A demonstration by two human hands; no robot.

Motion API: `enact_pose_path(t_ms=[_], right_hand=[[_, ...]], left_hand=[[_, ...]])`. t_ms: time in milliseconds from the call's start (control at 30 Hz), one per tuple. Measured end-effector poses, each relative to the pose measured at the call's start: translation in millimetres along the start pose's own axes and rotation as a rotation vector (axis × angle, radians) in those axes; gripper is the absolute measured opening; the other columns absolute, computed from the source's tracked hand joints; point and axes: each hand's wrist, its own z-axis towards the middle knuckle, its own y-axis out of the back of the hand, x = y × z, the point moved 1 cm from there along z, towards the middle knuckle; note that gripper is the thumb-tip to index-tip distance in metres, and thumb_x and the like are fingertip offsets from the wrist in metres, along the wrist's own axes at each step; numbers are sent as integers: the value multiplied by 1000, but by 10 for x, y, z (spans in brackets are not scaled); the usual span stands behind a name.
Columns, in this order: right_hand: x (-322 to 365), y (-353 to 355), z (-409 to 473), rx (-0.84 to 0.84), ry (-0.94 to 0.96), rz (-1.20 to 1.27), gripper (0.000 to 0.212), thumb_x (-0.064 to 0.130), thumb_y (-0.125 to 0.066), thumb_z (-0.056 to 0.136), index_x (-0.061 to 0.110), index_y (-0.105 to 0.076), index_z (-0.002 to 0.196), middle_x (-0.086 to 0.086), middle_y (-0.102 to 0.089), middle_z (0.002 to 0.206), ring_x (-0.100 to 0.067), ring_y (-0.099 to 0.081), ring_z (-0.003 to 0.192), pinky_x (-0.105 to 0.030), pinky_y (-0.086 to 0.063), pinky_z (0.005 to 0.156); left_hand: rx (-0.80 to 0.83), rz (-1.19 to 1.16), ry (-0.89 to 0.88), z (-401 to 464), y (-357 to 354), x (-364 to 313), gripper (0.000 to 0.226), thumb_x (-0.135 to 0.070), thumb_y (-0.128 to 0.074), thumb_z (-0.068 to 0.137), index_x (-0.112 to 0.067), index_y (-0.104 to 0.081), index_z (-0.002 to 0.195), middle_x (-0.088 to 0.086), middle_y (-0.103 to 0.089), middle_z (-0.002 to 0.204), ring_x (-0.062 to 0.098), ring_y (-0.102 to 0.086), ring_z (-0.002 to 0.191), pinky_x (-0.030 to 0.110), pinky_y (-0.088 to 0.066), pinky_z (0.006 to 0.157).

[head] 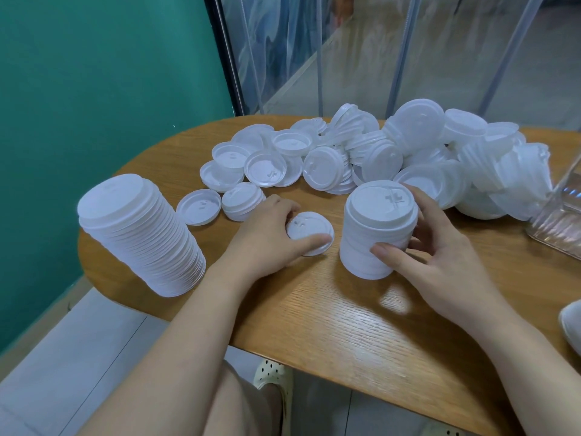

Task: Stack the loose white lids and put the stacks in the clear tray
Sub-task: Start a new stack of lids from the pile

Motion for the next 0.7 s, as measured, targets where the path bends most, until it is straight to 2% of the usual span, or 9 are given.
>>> enact_pose_path(t_ms=[67,200,300,400,533,700], right_hand=[[-15,2,0,-2,6,8,76,46,-78,67,64,-44,132,37,-64,116,4,-66,109,-10,-53,83],[-23,0,1,1,16,19,75,48,-78,67,65,-44,132,34,-65,118,3,-66,111,-13,-54,87],[-42,4,4,-2,15,19,76,51,-77,66,65,-44,133,33,-65,121,1,-65,114,-16,-55,91],[-55,12,-2,-2,21,11,79,51,-78,67,61,-44,138,32,-65,124,0,-64,117,-17,-55,93],[-60,13,1,2,24,16,78,49,-77,68,60,-45,138,29,-65,125,-1,-64,117,-19,-55,94],[-64,10,-3,2,20,29,77,49,-78,68,61,-45,137,27,-65,127,-3,-64,119,-19,-55,93]], left_hand=[[22,68,-17,-16,-23,-29,77,-74,-77,69,-30,-58,129,-18,-49,114,5,-51,111,34,-48,97],[0,15,-17,-24,13,-78,73,-69,-80,72,-31,-57,130,-18,-48,115,1,-52,106,35,-49,98],[-103,-158,-15,-28,81,-155,75,-57,-85,74,-31,-55,137,-21,-51,119,-6,-53,106,24,-48,98],[-231,-378,-12,-21,199,-251,82,-45,-92,71,-30,-52,141,-20,-58,121,-9,-57,106,13,-48,89],[-373,-433,-122,-57,331,-410,68,-45,-93,70,-29,-64,129,-17,-66,120,-4,-61,106,12,-51,88],[-341,-492,-282,-118,320,-606,60,-44,-89,75,-22,-68,127,-12,-68,120,3,-63,112,18,-50,95]])
